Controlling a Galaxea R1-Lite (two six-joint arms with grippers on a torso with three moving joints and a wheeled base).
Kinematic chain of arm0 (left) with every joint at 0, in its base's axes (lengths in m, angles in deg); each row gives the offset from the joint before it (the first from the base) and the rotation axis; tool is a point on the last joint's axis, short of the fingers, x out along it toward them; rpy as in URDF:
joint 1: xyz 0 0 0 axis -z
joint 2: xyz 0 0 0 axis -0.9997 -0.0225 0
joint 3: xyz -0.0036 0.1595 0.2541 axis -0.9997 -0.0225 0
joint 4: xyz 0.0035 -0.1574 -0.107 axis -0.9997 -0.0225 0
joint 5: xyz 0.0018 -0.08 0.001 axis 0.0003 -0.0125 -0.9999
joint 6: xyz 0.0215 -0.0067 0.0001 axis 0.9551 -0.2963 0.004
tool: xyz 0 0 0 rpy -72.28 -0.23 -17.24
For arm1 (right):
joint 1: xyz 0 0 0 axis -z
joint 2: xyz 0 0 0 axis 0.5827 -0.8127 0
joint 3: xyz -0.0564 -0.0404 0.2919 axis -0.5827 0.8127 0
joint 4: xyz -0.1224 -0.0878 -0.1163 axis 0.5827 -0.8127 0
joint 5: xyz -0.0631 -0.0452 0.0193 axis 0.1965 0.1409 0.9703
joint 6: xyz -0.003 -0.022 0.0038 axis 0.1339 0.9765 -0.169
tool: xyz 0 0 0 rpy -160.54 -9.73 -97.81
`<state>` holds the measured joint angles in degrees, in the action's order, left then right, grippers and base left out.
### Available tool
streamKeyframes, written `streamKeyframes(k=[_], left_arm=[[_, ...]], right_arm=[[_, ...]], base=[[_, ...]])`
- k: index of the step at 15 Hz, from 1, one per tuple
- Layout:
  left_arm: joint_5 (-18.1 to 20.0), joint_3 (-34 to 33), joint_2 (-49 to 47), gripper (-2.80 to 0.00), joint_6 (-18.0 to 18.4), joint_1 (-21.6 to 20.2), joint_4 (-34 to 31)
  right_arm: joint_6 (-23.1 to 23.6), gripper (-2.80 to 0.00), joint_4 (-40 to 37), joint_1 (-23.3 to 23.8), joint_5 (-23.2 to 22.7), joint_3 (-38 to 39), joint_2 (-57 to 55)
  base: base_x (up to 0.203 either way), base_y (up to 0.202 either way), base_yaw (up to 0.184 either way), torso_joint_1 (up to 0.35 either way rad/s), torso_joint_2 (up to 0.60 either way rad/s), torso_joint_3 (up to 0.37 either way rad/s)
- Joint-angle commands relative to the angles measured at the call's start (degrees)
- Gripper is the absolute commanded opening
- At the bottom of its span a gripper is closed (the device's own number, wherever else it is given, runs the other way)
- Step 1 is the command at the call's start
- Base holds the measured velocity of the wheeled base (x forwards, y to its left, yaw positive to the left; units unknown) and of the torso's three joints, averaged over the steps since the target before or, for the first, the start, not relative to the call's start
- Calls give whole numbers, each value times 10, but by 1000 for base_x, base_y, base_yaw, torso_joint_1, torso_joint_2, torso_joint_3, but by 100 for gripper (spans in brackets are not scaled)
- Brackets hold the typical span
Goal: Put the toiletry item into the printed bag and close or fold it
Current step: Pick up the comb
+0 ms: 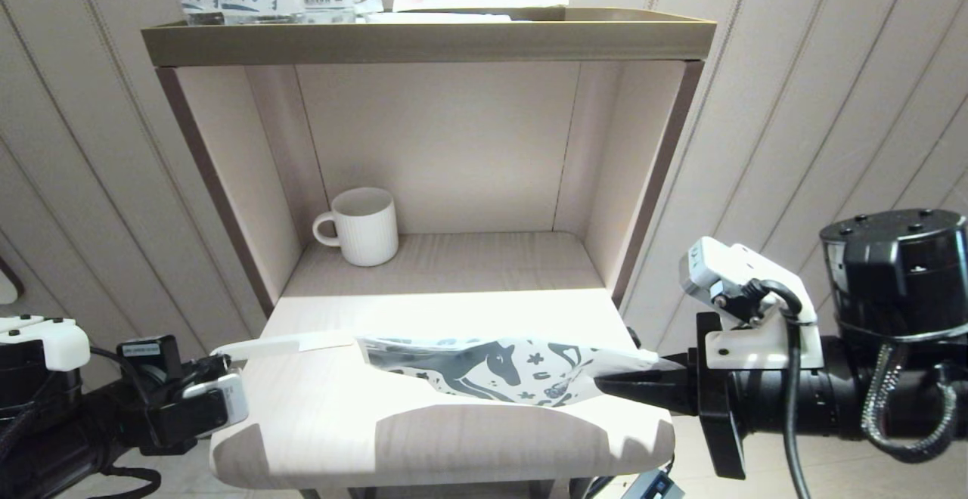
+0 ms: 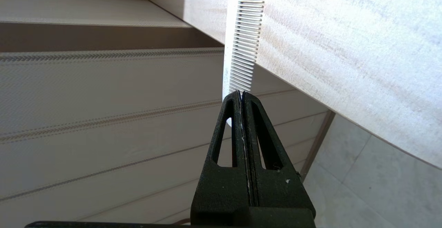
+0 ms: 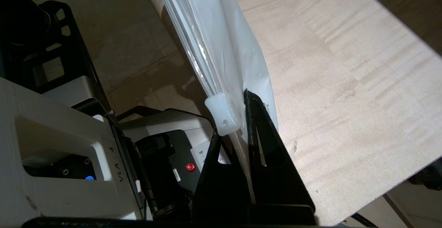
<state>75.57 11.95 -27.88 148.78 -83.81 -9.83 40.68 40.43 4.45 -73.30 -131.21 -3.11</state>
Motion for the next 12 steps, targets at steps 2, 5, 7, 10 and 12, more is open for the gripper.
streamKeyframes(k=[2, 5, 7, 10, 12], left_arm=[[0, 1, 21, -280, 2, 0, -1], [2, 1, 37, -280, 1, 0, -2], [15, 0, 45, 0, 1, 0, -4], [10, -7, 54, 0, 2, -1, -5], [9, -15, 61, 0, 3, -1, -6]], right_arm=[[1, -280, 1, -1, -2, 0, -2], [1, -280, 1, -1, -2, -1, -2], [1, -280, 1, -2, -2, 1, 0], [1, -280, 1, -2, -2, 3, 3], [1, -280, 1, -4, -2, 2, 2]], base=[[0, 0, 0, 0, 0, 0], [0, 0, 0, 0, 0, 0], [0, 0, 0, 0, 0, 0], [0, 0, 0, 0, 0, 0], [0, 0, 0, 0, 0, 0]])
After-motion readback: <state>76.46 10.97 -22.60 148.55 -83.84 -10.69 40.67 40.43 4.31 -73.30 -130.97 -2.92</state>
